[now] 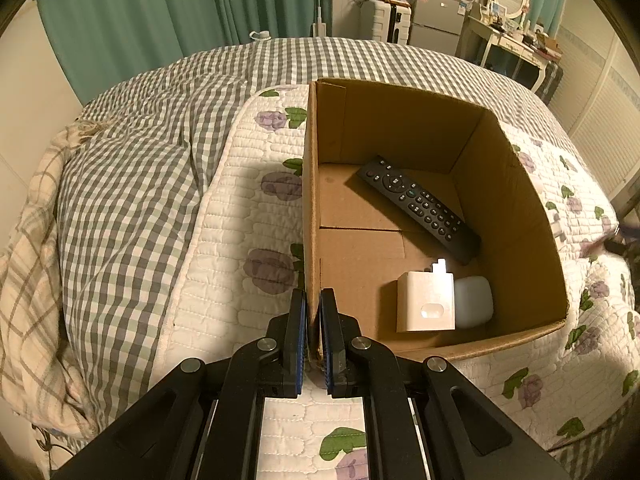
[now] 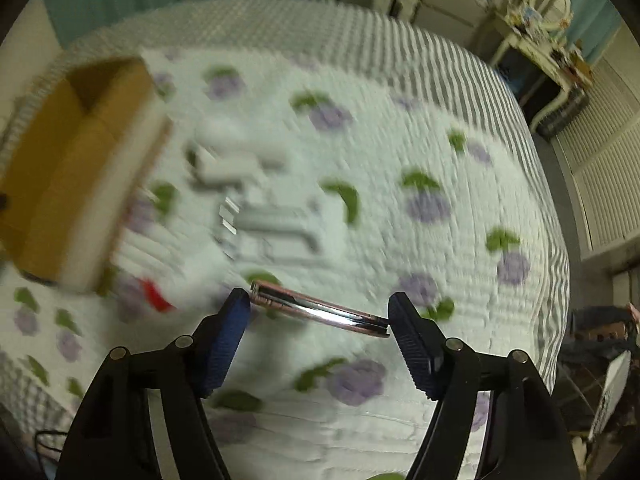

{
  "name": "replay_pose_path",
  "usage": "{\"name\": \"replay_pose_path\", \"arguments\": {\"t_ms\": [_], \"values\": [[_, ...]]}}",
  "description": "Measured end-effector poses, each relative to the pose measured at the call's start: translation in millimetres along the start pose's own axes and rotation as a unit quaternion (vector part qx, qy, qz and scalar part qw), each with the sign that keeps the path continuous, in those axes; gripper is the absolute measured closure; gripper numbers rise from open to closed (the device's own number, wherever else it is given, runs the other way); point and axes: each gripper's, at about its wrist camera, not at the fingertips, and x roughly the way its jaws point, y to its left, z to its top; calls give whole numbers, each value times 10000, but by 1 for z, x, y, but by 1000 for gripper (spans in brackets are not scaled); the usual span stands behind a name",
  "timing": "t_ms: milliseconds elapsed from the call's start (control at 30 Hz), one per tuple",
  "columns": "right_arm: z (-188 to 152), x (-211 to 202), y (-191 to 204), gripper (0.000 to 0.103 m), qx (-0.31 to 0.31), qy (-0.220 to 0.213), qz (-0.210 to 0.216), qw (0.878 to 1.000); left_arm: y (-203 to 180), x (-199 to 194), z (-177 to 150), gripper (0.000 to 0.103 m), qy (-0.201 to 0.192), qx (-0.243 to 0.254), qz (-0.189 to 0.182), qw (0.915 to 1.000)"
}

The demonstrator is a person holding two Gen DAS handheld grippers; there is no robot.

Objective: Organize rigid objects
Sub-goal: 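Grasp the pink compact with the right tool and drop it into the box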

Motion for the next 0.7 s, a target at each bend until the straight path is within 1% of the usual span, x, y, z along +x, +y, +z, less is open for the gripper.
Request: {"name": "replay_pose_path", "arguments": {"t_ms": [133, 267, 333, 433, 533, 567, 600, 633, 667, 700], "values": [[36, -47, 43, 32, -412, -539, 215, 9975, 1, 0, -1, 96, -7, -1, -31, 10000], [68, -96, 98, 32, -861, -1081, 437, 9894, 4, 0, -1, 96, -16, -43, -102, 9999], [82, -108, 126, 32, -1035, -1280, 561, 9848, 5, 0, -1, 96, -23, -59, -136, 9999], [95, -107, 165, 32, -1231, -1353, 787, 9800, 7, 0, -2, 96, -31, -86, -197, 9998], [101, -82, 201, 33, -1311, -1246, 920, 9792, 8, 0, -2, 96, -45, -72, -233, 9997], [101, -73, 208, 36, -1329, -1208, 911, 9795, 8, 0, -2, 96, -49, -68, -244, 9997], [100, -62, 214, 81, -1349, -1182, 842, 9802, 9, 0, -2, 96, -52, -73, -261, 9996], [100, -52, 221, 94, -1398, -1162, 757, 9804, 10, 0, -2, 96, -54, -85, -283, 9995], [99, -42, 226, 97, -1452, -1098, 842, 9797, 10, 1, -2, 96, -39, -81, -275, 9996], [98, -35, 229, 97, -1448, -1076, 833, 9801, 10, 1, -2, 96, -50, -78, -291, 9995]]}}
